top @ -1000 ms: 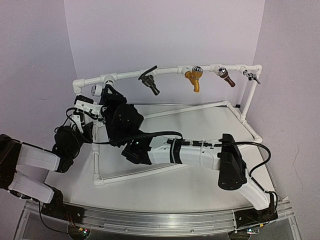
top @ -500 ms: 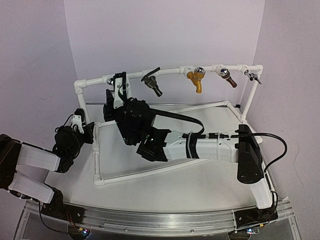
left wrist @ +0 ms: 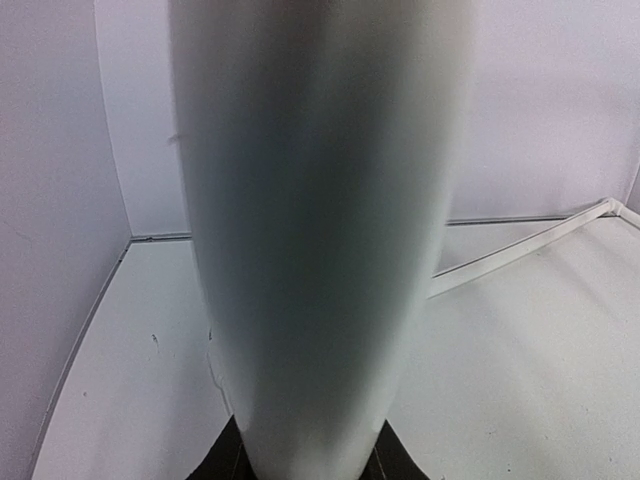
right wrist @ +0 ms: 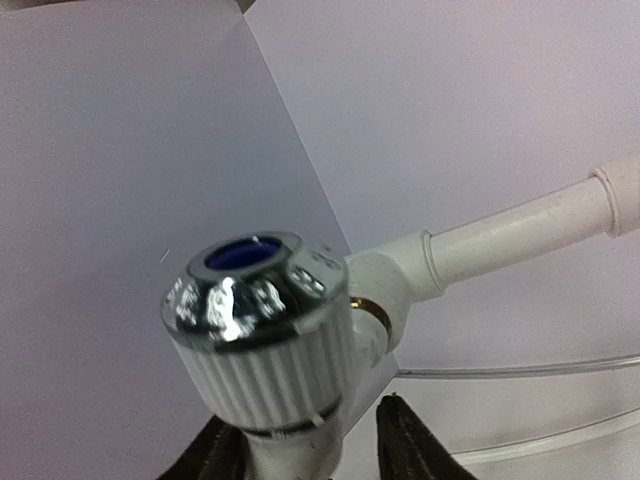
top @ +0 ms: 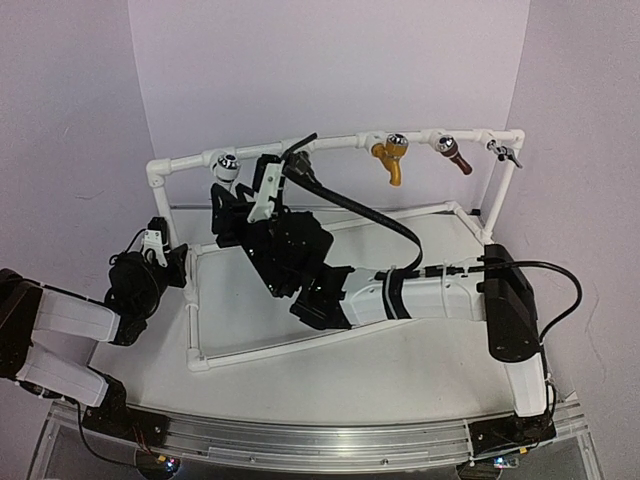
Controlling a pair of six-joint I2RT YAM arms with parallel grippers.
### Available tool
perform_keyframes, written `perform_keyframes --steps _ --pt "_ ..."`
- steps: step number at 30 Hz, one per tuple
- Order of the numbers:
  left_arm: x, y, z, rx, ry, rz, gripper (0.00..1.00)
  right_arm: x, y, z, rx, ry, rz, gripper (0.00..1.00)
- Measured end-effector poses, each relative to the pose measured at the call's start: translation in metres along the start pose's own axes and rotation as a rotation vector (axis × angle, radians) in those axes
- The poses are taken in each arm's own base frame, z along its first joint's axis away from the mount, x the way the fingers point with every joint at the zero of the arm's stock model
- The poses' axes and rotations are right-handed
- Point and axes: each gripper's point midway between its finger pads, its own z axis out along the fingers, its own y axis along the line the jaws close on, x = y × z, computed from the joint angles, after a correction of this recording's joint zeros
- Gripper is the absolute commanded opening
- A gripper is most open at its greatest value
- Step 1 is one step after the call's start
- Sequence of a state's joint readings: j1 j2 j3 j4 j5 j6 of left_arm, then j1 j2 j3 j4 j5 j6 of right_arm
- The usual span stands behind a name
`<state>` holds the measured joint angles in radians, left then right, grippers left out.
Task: Install the water faucets
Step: Place the adaptor at the water faucet.
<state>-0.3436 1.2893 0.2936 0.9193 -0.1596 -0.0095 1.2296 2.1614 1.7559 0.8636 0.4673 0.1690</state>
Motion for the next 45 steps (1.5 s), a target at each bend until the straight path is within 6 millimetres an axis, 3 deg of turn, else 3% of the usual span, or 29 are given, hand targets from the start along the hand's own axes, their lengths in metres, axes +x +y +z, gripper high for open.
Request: perform_keyframes --steps 5,11,16,22,28,31,37,45 --pt "0.000 0.001 0.000 -0.004 0.001 -0.008 0.00 0.002 -0.004 -0.028 -0.044 0.069 -0.154 0.79" --pt "0.000 0.001 0.000 -0.004 0.002 -0.009 0.00 -0.025 0.012 -0.049 -0.152 0.153 -0.390 0.83" --pt "0.000 0.001 0.000 -0.004 0.002 -0.009 0.00 -0.035 0.034 -0.066 -0.288 0.215 -0.762 0.86" --pt "0.000 0.001 0.000 -0.004 0.002 -0.009 0.00 -0.012 0.038 -0.086 -0.419 0.249 -1.345 0.89" --pt "0.000 0.001 0.000 -0.004 0.002 -0.009 0.00 0.013 0.019 -0.070 -0.401 0.249 -1.929 0.87" --pt "0.000 0.001 0.000 -0.004 0.002 -0.009 0.00 0.031 0.013 -0.062 -0.408 0.246 -2.138 0.87" --pt "0.000 0.001 0.000 -0.004 0.001 -0.009 0.00 0.042 0.010 -0.043 -0.383 0.220 -2.283 0.88" --pt "0.000 0.001 0.000 -0.004 0.001 -0.009 0.00 0.020 0.017 -0.015 -0.302 0.146 -2.290 0.87"
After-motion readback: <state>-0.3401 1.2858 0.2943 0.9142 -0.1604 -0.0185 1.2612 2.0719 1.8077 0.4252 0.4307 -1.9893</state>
